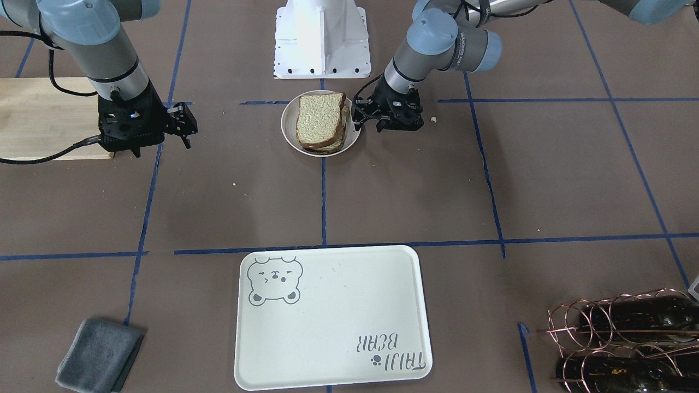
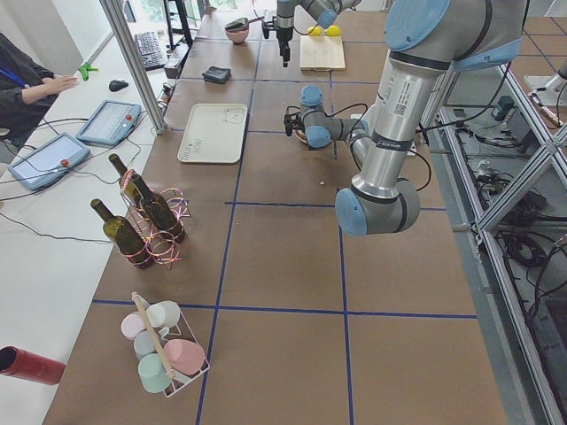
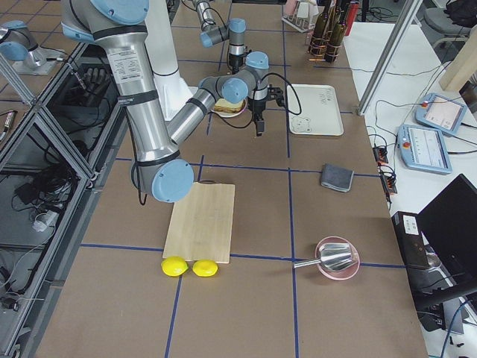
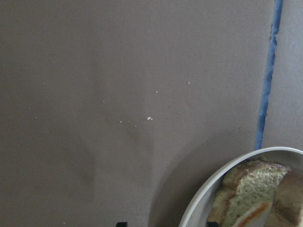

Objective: Make sandwich and place on tray
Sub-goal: 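Move the left gripper to the plate rim while the right arm withdraws, then close the left gripper on the white plate rim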

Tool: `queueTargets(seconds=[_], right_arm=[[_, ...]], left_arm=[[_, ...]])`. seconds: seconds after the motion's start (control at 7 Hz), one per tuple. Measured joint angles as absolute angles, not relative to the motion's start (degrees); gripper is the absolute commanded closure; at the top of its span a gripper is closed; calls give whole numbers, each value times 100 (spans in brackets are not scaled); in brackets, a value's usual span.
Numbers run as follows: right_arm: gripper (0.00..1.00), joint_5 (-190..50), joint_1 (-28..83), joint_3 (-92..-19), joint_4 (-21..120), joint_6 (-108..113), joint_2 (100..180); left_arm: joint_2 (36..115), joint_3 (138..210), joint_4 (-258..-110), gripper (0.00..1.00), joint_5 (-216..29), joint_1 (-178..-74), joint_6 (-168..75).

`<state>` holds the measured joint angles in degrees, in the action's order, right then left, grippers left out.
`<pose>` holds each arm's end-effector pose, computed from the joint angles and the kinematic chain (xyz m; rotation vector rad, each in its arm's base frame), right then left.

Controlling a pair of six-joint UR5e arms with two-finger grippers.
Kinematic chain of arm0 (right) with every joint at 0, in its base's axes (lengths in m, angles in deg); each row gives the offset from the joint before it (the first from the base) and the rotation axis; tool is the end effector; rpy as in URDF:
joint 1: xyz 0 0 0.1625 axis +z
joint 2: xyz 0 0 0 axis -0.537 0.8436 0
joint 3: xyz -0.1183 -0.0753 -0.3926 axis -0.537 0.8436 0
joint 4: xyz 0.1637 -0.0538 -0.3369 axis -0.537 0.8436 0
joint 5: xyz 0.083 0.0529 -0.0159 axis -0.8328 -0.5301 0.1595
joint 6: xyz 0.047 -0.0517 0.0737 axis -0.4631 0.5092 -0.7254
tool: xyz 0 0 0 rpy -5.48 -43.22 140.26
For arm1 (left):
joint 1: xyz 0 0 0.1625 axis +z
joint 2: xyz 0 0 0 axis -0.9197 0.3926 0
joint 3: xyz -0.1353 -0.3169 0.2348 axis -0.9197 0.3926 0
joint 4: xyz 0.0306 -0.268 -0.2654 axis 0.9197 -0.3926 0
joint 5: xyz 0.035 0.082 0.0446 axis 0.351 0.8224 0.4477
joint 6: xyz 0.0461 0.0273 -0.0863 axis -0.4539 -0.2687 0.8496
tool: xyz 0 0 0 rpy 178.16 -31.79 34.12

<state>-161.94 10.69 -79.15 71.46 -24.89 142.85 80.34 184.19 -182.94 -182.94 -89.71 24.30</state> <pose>-0.3125 -0.4178 0.3298 0.1332 -0.7291 -0.1794 0.5076 -0.3186 0.2925 -0.0739 1.0974 -0.0887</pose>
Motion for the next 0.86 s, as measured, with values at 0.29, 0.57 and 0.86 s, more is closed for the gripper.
queueTargets(seconds=[0.29, 0.57, 0.86], right_arm=[[0, -16199, 1076, -7911, 7161, -2480, 14271], [0, -16199, 1085, -7915, 7165, -2477, 14268], [0, -16220, 1110, -7918, 7164, -2480, 14264]], left_arm=[[8052, 18380, -18304, 48, -18292, -8894, 2430], [8071, 18333, -18324, 52, -18297, -8791, 2431], [8113, 18275, -18334, 56, -18300, -8707, 2438]])
